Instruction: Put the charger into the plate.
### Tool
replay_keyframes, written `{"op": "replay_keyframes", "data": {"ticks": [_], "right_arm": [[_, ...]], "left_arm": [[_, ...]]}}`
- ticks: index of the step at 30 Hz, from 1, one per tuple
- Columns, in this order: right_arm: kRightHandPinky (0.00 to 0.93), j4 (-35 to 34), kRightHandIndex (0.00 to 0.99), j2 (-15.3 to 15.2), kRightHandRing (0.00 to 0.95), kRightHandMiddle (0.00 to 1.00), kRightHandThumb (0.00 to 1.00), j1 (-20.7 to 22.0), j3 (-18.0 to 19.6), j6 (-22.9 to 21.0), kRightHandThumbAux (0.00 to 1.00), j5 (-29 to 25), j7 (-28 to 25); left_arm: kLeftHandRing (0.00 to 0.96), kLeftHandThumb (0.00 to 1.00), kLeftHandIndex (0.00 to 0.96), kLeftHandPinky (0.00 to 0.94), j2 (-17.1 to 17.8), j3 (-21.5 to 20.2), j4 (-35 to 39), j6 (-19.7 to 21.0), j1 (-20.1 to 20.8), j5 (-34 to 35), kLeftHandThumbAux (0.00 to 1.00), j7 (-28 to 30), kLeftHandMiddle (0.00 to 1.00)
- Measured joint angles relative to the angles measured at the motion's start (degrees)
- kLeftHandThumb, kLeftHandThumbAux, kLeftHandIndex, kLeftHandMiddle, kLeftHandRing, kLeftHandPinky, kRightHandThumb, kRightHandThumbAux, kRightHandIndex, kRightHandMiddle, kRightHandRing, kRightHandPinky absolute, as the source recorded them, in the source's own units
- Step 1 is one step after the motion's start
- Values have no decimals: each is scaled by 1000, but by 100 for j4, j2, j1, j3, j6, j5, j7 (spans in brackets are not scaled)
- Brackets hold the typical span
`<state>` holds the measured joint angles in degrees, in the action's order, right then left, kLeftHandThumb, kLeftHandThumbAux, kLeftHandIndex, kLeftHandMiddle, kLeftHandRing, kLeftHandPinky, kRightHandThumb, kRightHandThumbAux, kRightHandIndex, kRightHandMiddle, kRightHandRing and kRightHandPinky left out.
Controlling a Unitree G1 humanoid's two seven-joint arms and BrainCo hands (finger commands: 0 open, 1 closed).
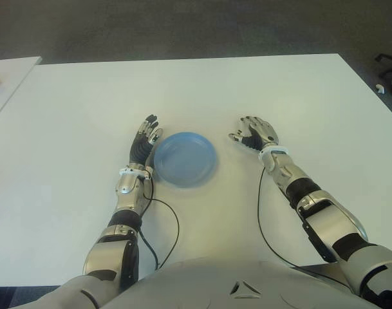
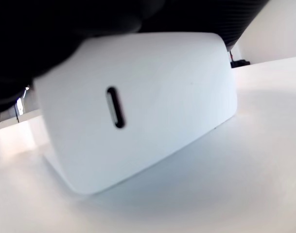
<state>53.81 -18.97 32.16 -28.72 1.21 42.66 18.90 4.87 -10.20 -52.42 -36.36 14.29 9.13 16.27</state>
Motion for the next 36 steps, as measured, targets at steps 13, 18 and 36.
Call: {"op": "replay_keyframes", "data": {"ticks": [13,18,36], "right_arm": [[0,-124,0,-169,0,0,360,-21,-69,7,138,45,102],[0,-384,0,-276,0,0,362,-94,-73,-4,139,61,97],[0,-1972,0,-689,0,0,344,-729,110,-260,124,186,-31]], "left_arm": [[0,62,0,0,5,1,30,-2,-27,-1,511,2,16],[0,61,0,0,10,1,32,-2,-31,-1,509,2,16],[0,48,0,0,30,5,-11,0,-7,-3,521,32,16]]}}
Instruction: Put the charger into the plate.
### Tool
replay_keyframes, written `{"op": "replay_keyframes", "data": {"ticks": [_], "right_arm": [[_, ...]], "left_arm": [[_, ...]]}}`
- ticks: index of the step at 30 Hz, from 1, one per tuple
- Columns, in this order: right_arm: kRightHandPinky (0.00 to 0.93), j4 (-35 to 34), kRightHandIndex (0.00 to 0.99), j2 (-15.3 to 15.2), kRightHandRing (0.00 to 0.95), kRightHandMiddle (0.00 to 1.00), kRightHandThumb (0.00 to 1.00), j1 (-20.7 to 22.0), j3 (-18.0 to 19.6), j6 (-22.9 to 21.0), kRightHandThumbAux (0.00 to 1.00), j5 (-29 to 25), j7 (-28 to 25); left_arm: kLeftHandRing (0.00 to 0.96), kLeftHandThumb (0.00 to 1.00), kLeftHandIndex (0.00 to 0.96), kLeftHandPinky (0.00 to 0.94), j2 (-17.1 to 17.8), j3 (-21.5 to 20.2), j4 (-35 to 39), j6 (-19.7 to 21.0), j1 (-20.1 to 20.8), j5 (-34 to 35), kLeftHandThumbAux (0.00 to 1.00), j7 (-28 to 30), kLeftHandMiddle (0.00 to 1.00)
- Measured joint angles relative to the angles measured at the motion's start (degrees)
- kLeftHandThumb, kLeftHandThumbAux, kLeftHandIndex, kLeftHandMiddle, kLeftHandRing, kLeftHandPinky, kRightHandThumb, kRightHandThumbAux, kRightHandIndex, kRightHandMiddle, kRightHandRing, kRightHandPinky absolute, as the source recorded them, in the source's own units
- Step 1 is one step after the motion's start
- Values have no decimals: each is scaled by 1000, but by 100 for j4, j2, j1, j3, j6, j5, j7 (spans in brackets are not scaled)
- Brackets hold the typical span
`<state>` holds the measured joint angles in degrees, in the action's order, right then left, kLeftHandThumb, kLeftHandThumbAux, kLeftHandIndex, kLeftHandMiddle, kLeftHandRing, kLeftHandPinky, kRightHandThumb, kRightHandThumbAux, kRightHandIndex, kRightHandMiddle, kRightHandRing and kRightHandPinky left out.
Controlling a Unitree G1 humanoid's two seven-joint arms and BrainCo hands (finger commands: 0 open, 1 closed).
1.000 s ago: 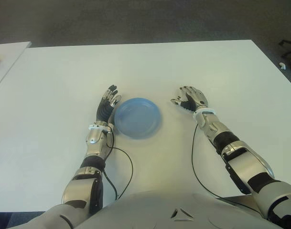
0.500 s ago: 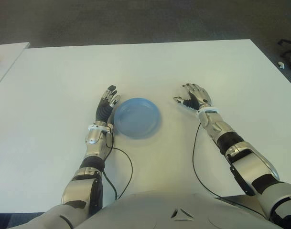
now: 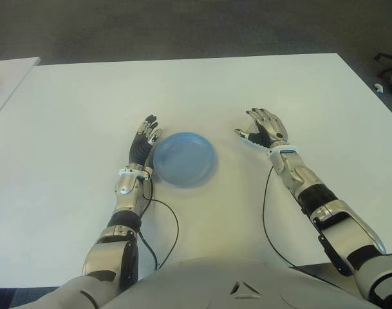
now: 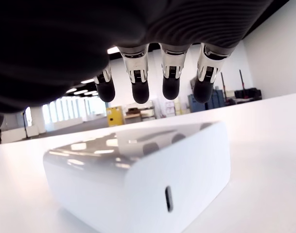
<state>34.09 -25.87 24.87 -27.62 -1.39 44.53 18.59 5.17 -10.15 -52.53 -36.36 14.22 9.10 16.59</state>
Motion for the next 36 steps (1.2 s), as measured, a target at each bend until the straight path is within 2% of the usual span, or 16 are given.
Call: {"op": "replay_keyframes", "data": {"ticks": [16,27,36], "right_arm": [[0,-1226,0,-277,0,0,321,-466,381,-101,106,35,-304],[0,-1613,0,-294,0,0,330,-678,523,-195,114,63,-534],[0,-1485,0,-378,0,0,327,-719,590,-334,118,111,-690]], "left_arm": [[0,47,0,0,45,-3,-122,1,72,-1,511,103,10],[0,45,0,0,62,-2,-174,-1,108,-9,513,103,8],[0,45,0,0,72,-5,-206,-12,120,-5,515,124,9]]}}
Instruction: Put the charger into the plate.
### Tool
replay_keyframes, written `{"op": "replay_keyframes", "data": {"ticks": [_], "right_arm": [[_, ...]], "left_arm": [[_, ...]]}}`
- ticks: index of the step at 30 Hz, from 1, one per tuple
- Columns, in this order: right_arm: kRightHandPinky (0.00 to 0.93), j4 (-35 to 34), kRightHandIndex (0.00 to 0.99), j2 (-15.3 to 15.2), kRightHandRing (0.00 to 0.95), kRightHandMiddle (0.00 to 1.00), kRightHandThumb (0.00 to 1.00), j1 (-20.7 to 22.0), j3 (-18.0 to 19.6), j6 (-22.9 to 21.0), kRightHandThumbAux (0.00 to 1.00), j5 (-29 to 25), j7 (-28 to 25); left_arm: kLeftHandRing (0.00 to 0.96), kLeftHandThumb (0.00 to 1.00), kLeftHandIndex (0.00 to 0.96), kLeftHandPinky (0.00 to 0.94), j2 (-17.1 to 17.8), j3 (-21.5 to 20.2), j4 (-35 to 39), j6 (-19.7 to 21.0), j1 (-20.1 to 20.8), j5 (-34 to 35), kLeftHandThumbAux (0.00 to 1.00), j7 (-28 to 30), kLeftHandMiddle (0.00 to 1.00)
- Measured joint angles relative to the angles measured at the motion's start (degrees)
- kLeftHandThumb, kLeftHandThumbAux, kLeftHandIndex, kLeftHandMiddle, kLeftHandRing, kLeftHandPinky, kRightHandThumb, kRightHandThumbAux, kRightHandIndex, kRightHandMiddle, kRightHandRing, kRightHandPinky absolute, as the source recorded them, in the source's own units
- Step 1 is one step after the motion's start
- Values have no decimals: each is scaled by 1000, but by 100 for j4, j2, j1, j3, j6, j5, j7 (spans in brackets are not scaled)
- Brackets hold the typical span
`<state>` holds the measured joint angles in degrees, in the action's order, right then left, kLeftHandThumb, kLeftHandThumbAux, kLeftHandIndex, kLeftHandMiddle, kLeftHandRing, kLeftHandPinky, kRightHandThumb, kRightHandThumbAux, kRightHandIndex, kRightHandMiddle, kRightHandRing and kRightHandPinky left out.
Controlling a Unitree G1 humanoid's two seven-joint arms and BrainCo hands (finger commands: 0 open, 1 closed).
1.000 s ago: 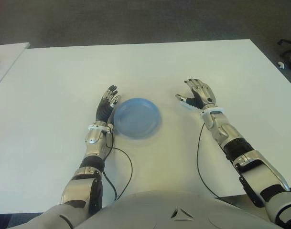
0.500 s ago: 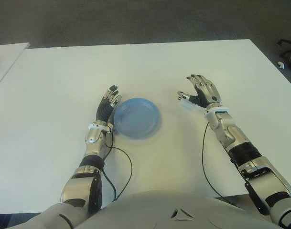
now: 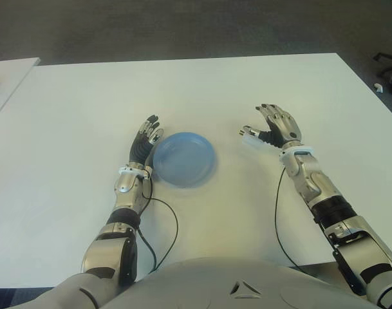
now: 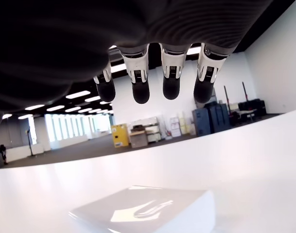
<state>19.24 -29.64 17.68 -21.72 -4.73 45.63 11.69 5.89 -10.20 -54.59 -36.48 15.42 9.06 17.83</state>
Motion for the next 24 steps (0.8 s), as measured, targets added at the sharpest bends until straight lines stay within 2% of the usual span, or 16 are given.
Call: {"op": "replay_keyframes", "data": {"ticks": [16,24], "right_arm": [[0,131,0,8,0,0,339,-51,4,-222,127,41,-116],[0,468,0,8,0,0,342,-106,25,-201,129,28,-7]], "left_arm": [[0,48,0,0,4,-18,-1,-22,-1,12,517,167,9],[0,45,0,0,9,-28,-1,-22,-6,14,513,247,7]]}}
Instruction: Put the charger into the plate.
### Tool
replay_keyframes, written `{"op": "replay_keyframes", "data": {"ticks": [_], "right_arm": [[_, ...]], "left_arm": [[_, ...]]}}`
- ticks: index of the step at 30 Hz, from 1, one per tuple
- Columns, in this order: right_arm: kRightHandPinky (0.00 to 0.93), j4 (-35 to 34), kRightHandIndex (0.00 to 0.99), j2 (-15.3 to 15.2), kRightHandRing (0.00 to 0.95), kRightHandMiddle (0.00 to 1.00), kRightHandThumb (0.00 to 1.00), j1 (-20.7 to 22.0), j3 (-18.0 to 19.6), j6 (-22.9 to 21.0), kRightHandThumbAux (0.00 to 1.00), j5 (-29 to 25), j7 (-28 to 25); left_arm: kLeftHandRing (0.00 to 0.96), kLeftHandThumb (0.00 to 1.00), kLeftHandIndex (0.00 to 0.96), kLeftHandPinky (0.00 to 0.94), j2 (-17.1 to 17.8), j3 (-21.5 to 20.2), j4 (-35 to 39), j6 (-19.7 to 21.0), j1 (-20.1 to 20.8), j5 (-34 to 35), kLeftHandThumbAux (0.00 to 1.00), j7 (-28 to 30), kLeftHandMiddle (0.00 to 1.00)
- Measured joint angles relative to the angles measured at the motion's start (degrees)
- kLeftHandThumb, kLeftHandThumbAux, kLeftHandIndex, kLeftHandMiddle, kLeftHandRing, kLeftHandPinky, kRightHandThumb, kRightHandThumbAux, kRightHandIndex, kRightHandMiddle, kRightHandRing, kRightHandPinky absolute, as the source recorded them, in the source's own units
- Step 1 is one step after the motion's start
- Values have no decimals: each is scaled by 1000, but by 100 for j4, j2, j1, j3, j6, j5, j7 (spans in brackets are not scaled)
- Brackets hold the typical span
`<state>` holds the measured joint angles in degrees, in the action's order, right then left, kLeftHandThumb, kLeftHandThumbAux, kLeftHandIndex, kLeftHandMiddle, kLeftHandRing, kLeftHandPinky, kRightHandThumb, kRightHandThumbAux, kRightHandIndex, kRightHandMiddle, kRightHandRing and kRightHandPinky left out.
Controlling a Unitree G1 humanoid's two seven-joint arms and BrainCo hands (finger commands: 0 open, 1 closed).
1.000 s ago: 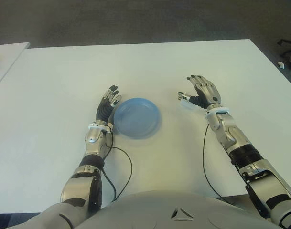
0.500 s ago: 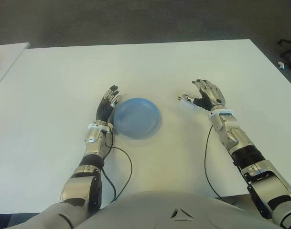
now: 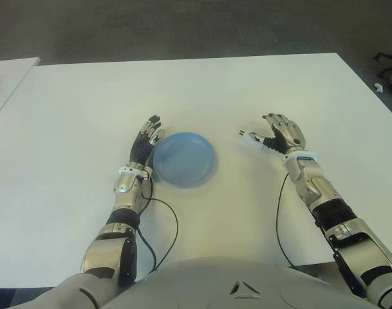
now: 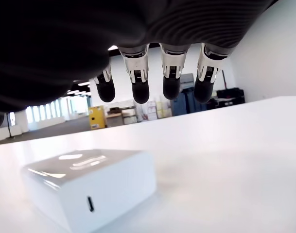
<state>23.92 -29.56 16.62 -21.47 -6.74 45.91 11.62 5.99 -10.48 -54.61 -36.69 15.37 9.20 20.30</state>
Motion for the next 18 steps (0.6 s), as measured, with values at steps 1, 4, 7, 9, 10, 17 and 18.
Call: {"op": "replay_keyframes", "data": {"ticks": [1,4,7,9,10,17,18], "right_arm": [[0,59,0,-1,0,0,343,0,4,15,130,-3,19],[0,165,0,0,0,0,344,0,5,24,131,-8,47],[0,256,0,1,0,0,346,10,6,56,133,-17,87],[0,324,0,5,0,0,346,18,6,86,134,-21,107],[0,362,0,11,0,0,346,25,6,103,134,-23,118],[0,635,0,64,0,0,347,91,5,234,133,-62,185],[0,662,0,68,0,0,348,101,5,253,133,-63,191]], "left_arm": [[0,45,0,0,0,-1,0,0,-1,1,513,4,6],[0,45,0,0,2,-4,0,-6,-5,11,512,17,5],[0,47,0,0,2,-4,4,-17,-12,36,509,39,5],[0,48,0,0,2,-4,8,-32,-21,44,508,56,6],[0,48,0,0,3,-5,9,-40,-25,47,508,68,6],[0,50,0,0,4,-4,50,-74,-69,87,510,73,10],[0,51,0,0,4,-4,55,-76,-73,89,511,74,10]]}}
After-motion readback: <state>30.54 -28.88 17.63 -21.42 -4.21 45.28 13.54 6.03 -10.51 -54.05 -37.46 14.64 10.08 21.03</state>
